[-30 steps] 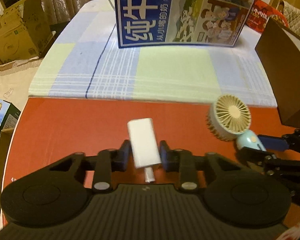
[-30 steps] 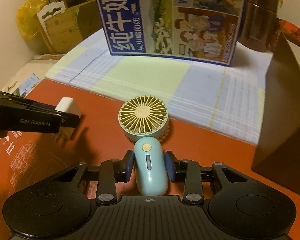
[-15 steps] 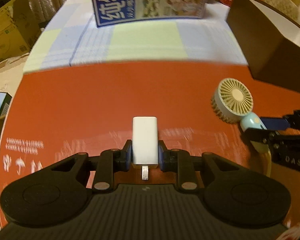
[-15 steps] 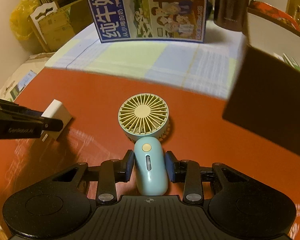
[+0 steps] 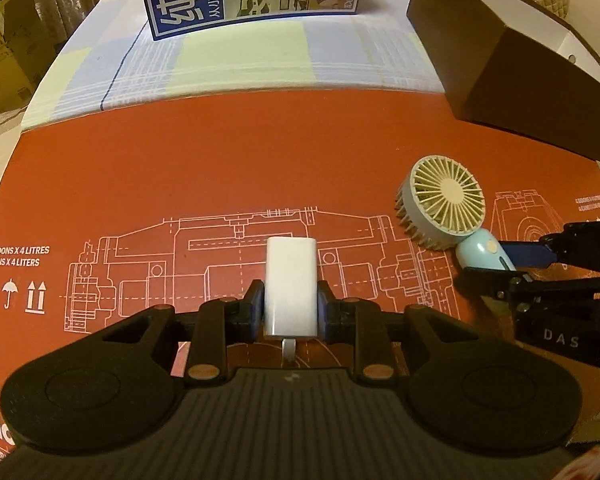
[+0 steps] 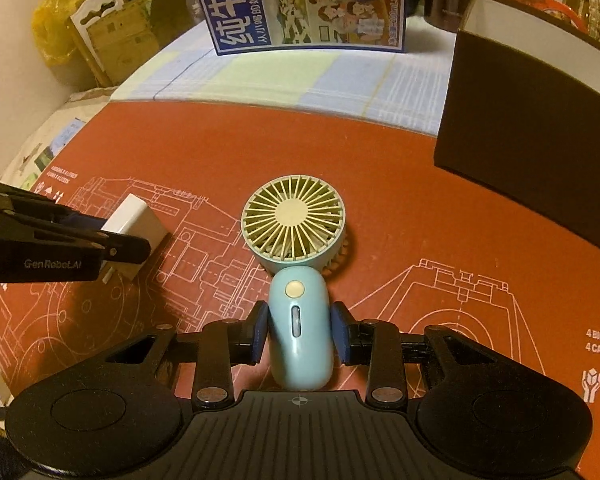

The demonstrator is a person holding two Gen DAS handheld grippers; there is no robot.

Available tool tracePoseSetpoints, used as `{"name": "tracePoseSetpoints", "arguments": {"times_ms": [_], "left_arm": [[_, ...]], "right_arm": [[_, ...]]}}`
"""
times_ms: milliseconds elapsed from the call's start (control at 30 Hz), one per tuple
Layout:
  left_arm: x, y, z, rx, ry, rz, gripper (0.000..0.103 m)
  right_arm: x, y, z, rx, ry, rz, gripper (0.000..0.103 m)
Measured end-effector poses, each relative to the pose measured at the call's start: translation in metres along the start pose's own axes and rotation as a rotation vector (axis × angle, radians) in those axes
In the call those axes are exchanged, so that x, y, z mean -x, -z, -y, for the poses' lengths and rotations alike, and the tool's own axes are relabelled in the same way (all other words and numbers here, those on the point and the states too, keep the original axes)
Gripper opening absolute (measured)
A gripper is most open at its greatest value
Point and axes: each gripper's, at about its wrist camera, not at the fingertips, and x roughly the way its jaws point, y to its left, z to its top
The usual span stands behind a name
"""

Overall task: Organize rigid objects
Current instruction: 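Lift the plug adapter and fan and carry them over the storage box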

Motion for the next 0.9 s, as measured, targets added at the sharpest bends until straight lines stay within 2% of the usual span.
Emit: {"name": "tracePoseSetpoints", "arguments": {"times_ms": [200,433,900], "left_arm": [[-0.007,-0.003,-0.001,0.004,-0.016,-0.007,0.022],[-0.009,-0.002,0.004,-0.019,-0.041,0.000,0.022],[-0.003,0.004,0.014,-0.045,-0.039,-0.001,0.022]], "right_arm": [[-0.008,-0.008,0.000,-0.031,0.009,0.015,0.031],[-0.013,-0.012,-0.007,0.005,0.037,0.031,0.031],[-0.008,-0.006,-0.008,0.027,0.043,0.037,0.030]]}}
